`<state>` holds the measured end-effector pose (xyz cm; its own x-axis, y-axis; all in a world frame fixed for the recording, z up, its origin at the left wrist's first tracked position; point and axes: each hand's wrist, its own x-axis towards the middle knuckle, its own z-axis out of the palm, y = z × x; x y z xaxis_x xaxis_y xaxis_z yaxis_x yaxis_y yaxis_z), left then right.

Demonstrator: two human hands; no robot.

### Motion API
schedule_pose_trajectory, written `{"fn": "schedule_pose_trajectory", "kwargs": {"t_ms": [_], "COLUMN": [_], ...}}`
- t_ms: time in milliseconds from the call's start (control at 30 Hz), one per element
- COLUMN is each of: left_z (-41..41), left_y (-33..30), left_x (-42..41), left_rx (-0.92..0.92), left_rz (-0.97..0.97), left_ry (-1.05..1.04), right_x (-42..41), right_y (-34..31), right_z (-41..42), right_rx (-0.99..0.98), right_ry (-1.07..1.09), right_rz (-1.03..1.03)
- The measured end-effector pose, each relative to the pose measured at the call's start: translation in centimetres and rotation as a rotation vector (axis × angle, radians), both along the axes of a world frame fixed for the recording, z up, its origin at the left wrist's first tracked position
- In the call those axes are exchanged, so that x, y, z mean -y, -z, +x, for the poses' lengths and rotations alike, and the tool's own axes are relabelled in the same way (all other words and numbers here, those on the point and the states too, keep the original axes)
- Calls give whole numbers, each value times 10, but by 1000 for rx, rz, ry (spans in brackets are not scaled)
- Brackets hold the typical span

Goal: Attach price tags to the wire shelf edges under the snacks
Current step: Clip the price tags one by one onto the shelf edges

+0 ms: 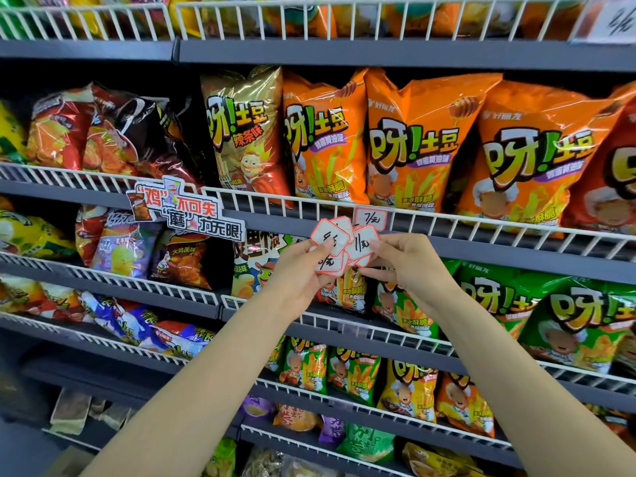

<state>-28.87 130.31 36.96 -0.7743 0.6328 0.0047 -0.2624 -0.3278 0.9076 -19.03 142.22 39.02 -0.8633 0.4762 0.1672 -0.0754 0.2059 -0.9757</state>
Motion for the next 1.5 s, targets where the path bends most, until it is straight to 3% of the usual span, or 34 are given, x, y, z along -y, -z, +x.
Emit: {"fn": "schedule_pose_trajectory", "kwargs": {"t_ms": [233,400,667,800,1033,1300,1500], "left_z": [0,-2,-5,-6,-11,-28,-38], "left_y": [-1,8,27,43,71,112,147], "left_x": [0,1,2,3,2,-2,-22], "left_rx": [-65,-308,-725,-674,-348,-509,-422], "left_rz": [-30,-224,-497,-566,-500,-611,-749], "left_ry": [-38,-168,-345,-313,-107,-114,-3], "right_x": [0,1,7,9,7,-12,-30], "right_y": [0,4,35,53,81,125,147], "right_z": [2,3,-3,-3,-4,-18,-26], "right_rx": [-56,-11,33,38,106,158,241], "right_ry": [85,82,94,95,161,350,382], "right_rz": [4,114,120,34,-53,89,299]}}
